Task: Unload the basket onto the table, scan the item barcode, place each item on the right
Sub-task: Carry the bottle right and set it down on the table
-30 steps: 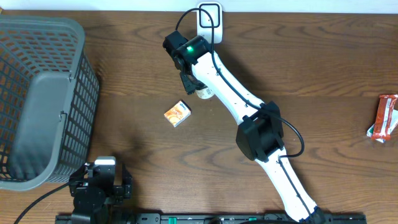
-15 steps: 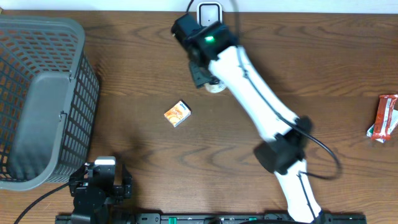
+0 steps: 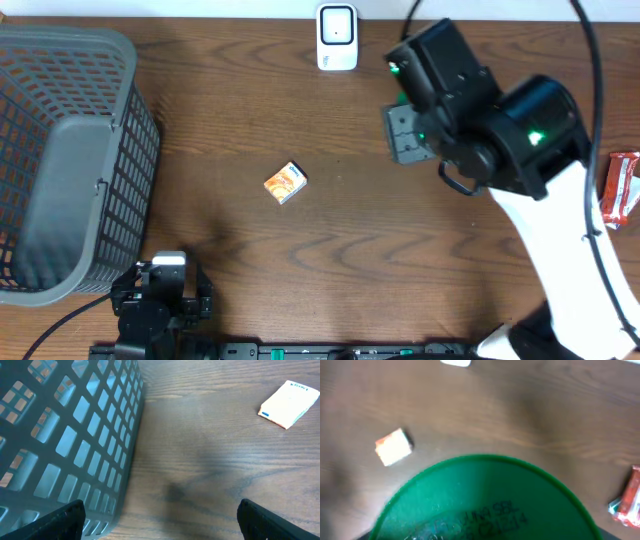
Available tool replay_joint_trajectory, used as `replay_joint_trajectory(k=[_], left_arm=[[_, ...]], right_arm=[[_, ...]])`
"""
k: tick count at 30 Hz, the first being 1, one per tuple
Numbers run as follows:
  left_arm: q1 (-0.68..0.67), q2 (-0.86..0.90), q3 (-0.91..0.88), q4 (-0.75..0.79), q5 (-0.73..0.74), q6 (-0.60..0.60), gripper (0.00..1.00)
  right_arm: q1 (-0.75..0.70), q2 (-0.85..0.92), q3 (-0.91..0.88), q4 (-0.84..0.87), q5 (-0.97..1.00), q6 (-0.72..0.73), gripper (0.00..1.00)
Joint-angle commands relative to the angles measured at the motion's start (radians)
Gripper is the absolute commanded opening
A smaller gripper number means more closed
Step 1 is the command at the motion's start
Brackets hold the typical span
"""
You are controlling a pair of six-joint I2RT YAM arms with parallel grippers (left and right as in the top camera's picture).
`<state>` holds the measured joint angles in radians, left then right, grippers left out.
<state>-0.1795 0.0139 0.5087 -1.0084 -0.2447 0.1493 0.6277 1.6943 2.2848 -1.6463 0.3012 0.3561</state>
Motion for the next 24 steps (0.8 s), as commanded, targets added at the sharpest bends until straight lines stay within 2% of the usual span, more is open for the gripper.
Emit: replay_joint_trajectory(k=[1, 7, 11, 17, 24], left_arm=[[0.004, -0.002, 0.002, 0.0, -0.002, -0.013, 0.95], [0.004, -0.002, 0.002, 0.0, -0.002, -0.013, 0.95], [0.004, -0.002, 0.002, 0.0, -0.002, -0.013, 0.95], [0.004, -0.002, 0.002, 0.0, -0.002, -0.013, 0.95], [0.004, -0.002, 0.002, 0.0, -0.002, -0.013, 0.95]], right_arm=[[-0.039, -0.078, -0.247, 0.173, 0.049, 0.002, 0.45], [-0.038, -0.164, -0.748, 0.668, -0.048, -0.013, 0.45], [-0.037, -0.164, -0.989, 0.929, -0.143, 0.015, 0.45], [-0.036, -0.161, -1.196, 1.139, -0.15, 0.081, 0.45], [-0.029, -0.119, -1.342, 1.318, -0.149, 0.123, 0.49]])
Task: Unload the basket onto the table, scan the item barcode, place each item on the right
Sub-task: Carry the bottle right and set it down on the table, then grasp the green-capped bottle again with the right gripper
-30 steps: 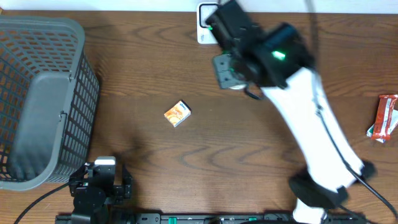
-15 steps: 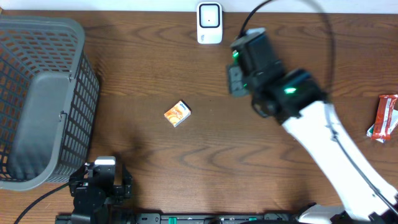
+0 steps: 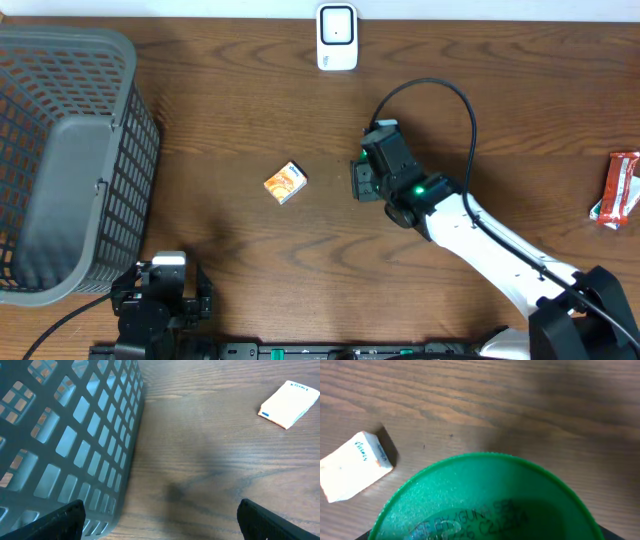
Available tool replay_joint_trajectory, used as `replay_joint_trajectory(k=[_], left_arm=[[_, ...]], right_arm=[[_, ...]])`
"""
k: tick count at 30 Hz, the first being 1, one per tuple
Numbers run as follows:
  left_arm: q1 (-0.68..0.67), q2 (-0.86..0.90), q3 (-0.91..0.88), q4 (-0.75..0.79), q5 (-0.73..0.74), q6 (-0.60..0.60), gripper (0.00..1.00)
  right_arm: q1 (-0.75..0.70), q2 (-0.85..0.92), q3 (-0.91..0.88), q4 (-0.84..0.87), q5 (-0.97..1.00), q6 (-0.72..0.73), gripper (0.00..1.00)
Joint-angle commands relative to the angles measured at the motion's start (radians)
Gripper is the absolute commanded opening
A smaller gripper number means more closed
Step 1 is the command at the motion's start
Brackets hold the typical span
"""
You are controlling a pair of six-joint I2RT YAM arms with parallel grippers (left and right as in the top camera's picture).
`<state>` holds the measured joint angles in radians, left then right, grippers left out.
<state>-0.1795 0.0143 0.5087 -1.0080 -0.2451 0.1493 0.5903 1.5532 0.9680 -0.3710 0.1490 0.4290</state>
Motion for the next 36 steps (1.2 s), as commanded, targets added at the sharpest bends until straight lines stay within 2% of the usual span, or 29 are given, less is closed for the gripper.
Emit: replay_joint_trajectory(k=[1, 5, 13, 17, 24, 27, 28, 30, 31, 34, 36], left_arm=[[0.004, -0.003, 0.002, 0.0, -0.002, -0.013, 0.95], [0.004, -0.003, 0.002, 0.0, -0.002, -0.013, 0.95], [0.004, -0.003, 0.002, 0.0, -0.002, -0.013, 0.95], [0.004, -0.003, 0.002, 0.0, -0.002, -0.013, 0.95], [0.004, -0.003, 0.002, 0.0, -0.002, -0.013, 0.95], [0.004, -0.003, 0.002, 0.0, -0.002, -0.013, 0.95], [0.004, -0.003, 0.002, 0.0, -0.002, -0.013, 0.95], [0.004, -0.003, 0.002, 0.0, -0.002, -0.013, 0.95], [0.004, -0.003, 0.002, 0.0, -0.002, -0.013, 0.95], [0.004, -0.003, 0.002, 0.0, -0.002, -0.013, 0.95], [0.004, -0.003, 0.002, 0.0, -0.002, -0.013, 0.95]], right_arm=[[0.008, 0.034, -0.027, 0.051, 0.003, 0.05, 0.49], [0.008, 0.064, -0.027, 0.05, 0.002, 0.05, 0.57], [0.008, 0.069, -0.027, 0.004, -0.003, 0.05, 0.6], [0.008, 0.071, -0.028, -0.003, 0.003, 0.05, 0.7], [0.008, 0.075, -0.03, 0.025, 0.03, 0.05, 0.7], [0.008, 0.071, -0.014, 0.028, 0.03, 0.049, 0.74], [0.008, 0.061, 0.01, -0.005, 0.029, 0.049, 0.75], [0.006, 0.038, 0.1, -0.131, 0.03, 0.048, 0.93], [0.004, 0.034, 0.143, -0.189, 0.03, 0.047, 0.98], [-0.029, 0.049, 0.386, -0.496, -0.018, 0.044, 0.99], [-0.054, 0.075, 0.527, -0.643, -0.056, 0.032, 0.99]])
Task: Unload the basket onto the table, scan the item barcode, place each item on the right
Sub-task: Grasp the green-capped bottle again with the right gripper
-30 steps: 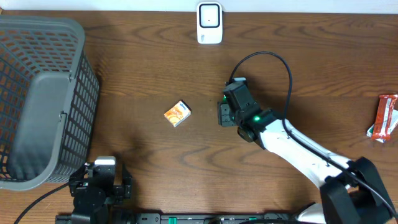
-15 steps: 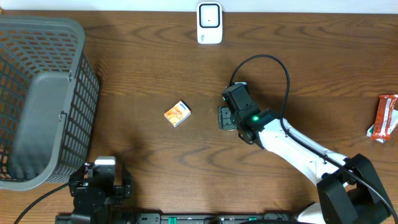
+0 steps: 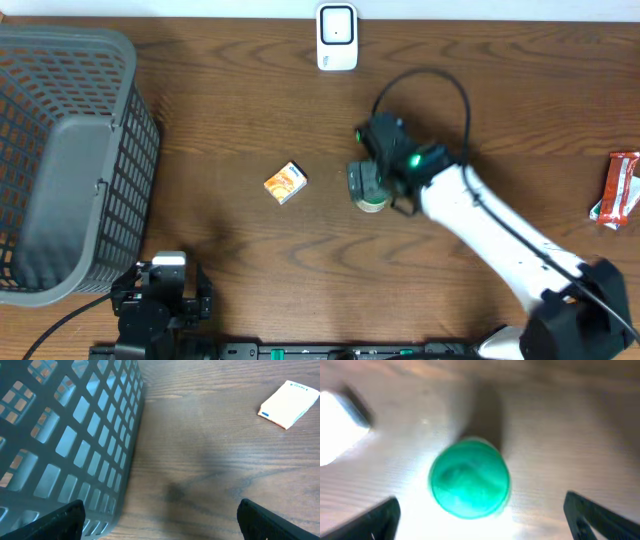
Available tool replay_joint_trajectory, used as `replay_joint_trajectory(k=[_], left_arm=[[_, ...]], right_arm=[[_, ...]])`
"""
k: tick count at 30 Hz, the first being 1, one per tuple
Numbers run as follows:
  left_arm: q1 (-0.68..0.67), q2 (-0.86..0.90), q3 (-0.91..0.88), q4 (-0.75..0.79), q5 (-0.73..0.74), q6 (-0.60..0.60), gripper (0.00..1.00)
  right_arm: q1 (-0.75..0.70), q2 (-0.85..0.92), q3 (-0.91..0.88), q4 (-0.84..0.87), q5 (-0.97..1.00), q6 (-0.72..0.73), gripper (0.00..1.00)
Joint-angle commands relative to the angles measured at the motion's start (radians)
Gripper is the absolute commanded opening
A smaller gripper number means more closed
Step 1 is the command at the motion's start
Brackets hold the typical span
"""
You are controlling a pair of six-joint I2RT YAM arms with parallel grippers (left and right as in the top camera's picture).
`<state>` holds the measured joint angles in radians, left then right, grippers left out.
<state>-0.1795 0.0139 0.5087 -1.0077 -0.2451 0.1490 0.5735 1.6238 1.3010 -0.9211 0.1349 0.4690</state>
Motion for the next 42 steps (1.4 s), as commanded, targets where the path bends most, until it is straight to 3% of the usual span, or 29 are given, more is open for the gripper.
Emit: replay_joint_trajectory(k=[1, 2, 5, 10, 17, 28, 34, 42], left_arm=[[0.004, -0.002, 0.002, -0.001, -0.002, -0.013, 0.95], [0.004, -0.002, 0.002, -0.001, -0.002, -0.013, 0.95], [0.004, -0.002, 0.002, -0.001, -0.002, -0.013, 0.95], [0.004, -0.002, 0.002, -0.001, -0.002, -0.013, 0.95], [0.004, -0.002, 0.002, -0.001, -0.002, -0.013, 0.95], [0.004, -0.002, 0.002, -0.001, -0.002, -0.013, 0.95], [0.004, -0.002, 0.002, -0.001, -0.002, -0.013, 0.95], [0.004, -0.002, 0.002, -0.001, -0.002, -0.013, 0.95]], right_arm=[[-0.048, 0.023, 0.264, -0.16, -0.059, -0.019, 0.99], [-0.065, 0.082, 0.39, -0.283, -0.077, -0.04, 0.99], [-0.08, 0.22, 0.544, -0.449, -0.151, -0.103, 0.99], [-0.082, 0.441, 0.676, -0.594, -0.167, -0.138, 0.99], [-0.068, 0.575, 0.682, -0.582, -0.178, -0.132, 0.99], [-0.043, 0.587, 0.583, -0.483, -0.178, -0.126, 0.99], [-0.04, 0.587, 0.423, -0.36, -0.177, -0.125, 0.87], [-0.035, 0.587, 0.359, -0.306, -0.122, -0.088, 0.78]])
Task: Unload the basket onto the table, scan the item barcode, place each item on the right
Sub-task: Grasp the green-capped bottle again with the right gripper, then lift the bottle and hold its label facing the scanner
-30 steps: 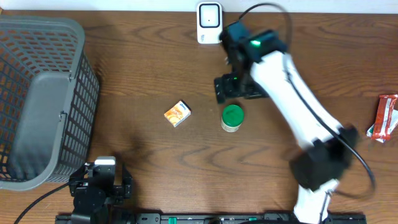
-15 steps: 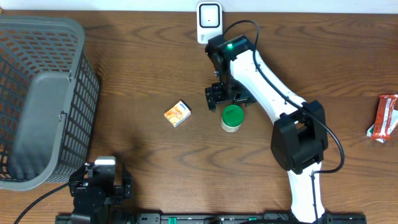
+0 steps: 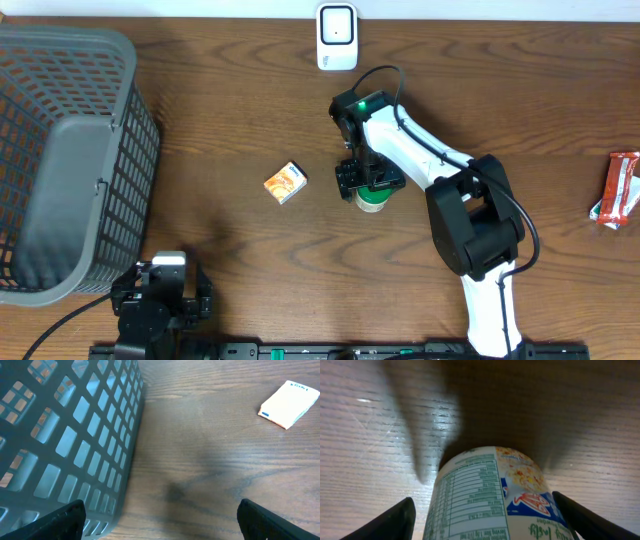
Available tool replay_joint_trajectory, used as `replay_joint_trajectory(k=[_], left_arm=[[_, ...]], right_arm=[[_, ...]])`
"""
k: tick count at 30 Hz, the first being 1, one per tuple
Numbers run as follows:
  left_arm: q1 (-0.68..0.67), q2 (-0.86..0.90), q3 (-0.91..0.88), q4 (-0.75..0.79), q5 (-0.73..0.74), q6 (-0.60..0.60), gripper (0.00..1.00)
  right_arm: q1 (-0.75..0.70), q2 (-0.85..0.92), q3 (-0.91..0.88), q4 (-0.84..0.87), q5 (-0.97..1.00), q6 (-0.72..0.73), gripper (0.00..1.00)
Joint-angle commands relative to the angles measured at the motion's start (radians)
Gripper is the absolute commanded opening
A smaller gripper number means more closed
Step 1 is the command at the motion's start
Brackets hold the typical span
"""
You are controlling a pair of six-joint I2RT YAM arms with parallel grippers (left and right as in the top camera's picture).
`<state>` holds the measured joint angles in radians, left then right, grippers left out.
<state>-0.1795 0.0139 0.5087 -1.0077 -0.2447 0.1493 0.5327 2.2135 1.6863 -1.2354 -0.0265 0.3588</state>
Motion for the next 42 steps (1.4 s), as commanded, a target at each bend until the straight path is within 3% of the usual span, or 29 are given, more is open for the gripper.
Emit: replay_joint_trajectory(k=[1, 10, 22, 35, 42], left_arm=[[0.004, -0.002, 0.002, -0.001, -0.002, -0.013, 0.95], [0.004, -0.002, 0.002, -0.001, -0.002, -0.013, 0.95], [0.004, -0.002, 0.002, -0.001, -0.002, -0.013, 0.95], [0.004, -0.002, 0.002, -0.001, -0.002, -0.013, 0.95], [0.004, -0.002, 0.002, -0.001, -0.002, -0.013, 0.95]], right_arm=[[0.006, -0.003, -0.028, 0.013, 0.045, 0.023, 0.75], [0.012, -0.003, -0.029, 0.013, 0.063, 0.026, 0.5], [0.014, -0.085, 0.081, -0.016, 0.051, 0.036, 0.51], [0.014, -0.454, 0.166, 0.253, 0.067, -0.01, 0.53], [0.014, -0.462, 0.166, 0.286, 0.115, -0.052, 0.53]])
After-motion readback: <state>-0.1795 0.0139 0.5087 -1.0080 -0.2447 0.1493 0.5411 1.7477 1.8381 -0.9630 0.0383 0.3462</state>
